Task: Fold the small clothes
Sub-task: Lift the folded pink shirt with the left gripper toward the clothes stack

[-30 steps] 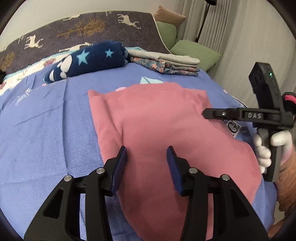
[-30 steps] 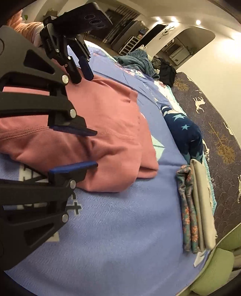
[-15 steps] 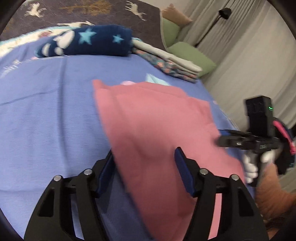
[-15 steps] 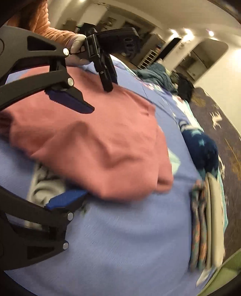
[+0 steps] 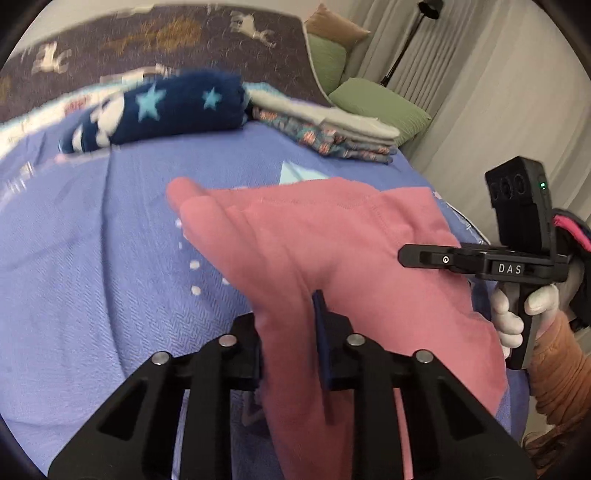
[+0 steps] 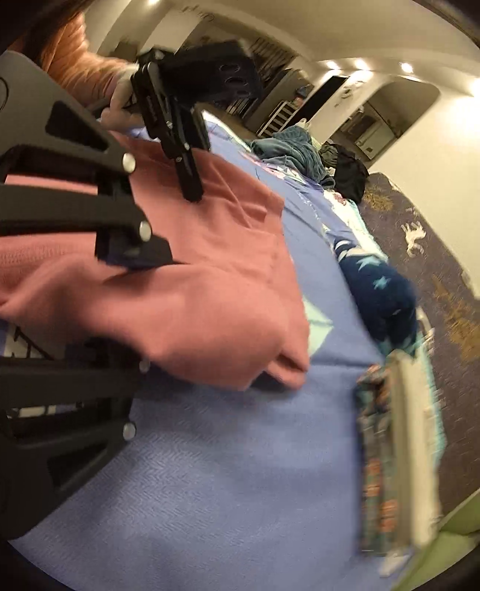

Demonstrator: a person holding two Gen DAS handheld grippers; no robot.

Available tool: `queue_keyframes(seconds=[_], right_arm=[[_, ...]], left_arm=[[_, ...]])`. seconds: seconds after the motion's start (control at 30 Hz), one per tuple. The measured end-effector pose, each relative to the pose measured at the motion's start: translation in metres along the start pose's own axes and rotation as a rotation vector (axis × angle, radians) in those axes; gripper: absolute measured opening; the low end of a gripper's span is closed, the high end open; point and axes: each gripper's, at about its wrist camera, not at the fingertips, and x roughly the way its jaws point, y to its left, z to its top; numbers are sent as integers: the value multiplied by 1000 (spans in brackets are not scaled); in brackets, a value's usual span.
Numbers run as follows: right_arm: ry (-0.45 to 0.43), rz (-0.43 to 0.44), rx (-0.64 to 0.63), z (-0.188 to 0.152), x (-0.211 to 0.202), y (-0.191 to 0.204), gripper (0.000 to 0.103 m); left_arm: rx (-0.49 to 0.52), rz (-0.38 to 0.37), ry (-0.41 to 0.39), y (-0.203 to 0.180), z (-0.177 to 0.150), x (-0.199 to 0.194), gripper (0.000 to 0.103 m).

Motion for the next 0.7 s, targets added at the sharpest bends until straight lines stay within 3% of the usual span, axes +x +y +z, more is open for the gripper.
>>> queue_keyframes(seconds=[0.17,0.5,0.7], right_arm=[[-106,-15,-100,-2,-34,36,20],[-339,-70,-226,-24,-120,89,19],[-494,-113,-266,-7,-171,106,18]], left_arm=[[117,73,-85,-35,5,-34,21],[212,112,-241,-89,14,-102,20],[324,140,-344,-132,49,-131,19]])
